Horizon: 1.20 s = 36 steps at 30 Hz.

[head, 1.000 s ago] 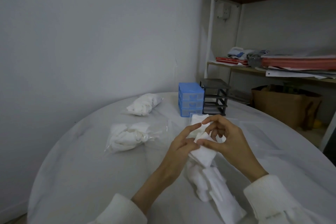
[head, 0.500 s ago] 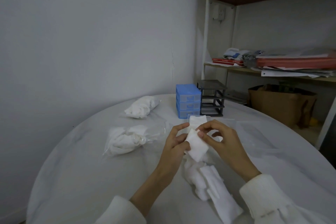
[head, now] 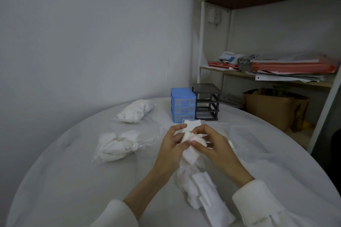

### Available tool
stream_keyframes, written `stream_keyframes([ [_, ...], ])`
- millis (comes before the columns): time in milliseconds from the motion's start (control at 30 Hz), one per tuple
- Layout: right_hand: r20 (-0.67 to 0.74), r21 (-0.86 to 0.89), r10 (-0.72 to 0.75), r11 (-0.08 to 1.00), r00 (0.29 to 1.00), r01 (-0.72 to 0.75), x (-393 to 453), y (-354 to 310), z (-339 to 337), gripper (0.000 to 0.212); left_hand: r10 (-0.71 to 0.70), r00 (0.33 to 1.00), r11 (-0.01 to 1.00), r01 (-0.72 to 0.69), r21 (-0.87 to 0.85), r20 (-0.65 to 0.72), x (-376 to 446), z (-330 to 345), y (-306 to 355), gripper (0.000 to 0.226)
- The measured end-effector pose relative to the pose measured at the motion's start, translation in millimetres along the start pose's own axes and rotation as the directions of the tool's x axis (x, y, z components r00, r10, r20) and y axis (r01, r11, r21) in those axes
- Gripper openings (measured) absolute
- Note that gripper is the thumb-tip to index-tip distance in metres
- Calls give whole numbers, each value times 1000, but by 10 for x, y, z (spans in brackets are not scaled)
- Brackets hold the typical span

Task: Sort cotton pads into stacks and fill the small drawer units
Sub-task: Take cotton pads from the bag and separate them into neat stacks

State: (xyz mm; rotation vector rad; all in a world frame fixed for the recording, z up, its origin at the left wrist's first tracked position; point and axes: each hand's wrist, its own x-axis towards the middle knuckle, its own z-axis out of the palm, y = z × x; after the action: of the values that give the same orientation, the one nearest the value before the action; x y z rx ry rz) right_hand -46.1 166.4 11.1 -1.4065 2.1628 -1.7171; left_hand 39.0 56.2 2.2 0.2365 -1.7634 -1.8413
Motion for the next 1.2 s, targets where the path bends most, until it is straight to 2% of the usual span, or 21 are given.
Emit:
stream_keyframes([
  [133,-144,-34,61,997,988,-67,38,28,-88,19,65,997,993,-61,100,-39,149,87,-24,40],
  [300,-302,-64,39,996,953,-61,73,133,-217,18,59,998,994,-56,88,-34,333,242,-30,35],
  [500,-493,4,164,982,855,-186,134,313,-424,11,81,996,980,-85,180,27,456,446,-41,28],
  [633,-580,55,213,973,787,-223,144,413,-544,9,95,992,955,-113,273,77,509,539,-105,34],
  [733,-605,26,235,961,761,-276,147,491,-602,9,191,970,878,-238,416,152,502,575,-199,41],
  [867,-579,-70,267,925,770,-373,168,601,-616,10,274,917,686,-398,608,291,502,575,-303,38],
  [933,-561,-135,261,907,785,-398,178,647,-598,10,259,906,593,-423,685,335,519,581,-336,38],
  [1000,-545,-275,225,862,808,-425,175,674,-577,11,229,906,515,-423,746,357,528,590,-354,39],
  [1067,-547,-391,195,801,814,-454,159,673,-566,10,196,910,467,-415,781,366,529,593,-363,39],
  [1200,-558,-518,164,698,814,-495,136,639,-560,9,143,908,399,-418,817,394,518,598,-391,39],
])
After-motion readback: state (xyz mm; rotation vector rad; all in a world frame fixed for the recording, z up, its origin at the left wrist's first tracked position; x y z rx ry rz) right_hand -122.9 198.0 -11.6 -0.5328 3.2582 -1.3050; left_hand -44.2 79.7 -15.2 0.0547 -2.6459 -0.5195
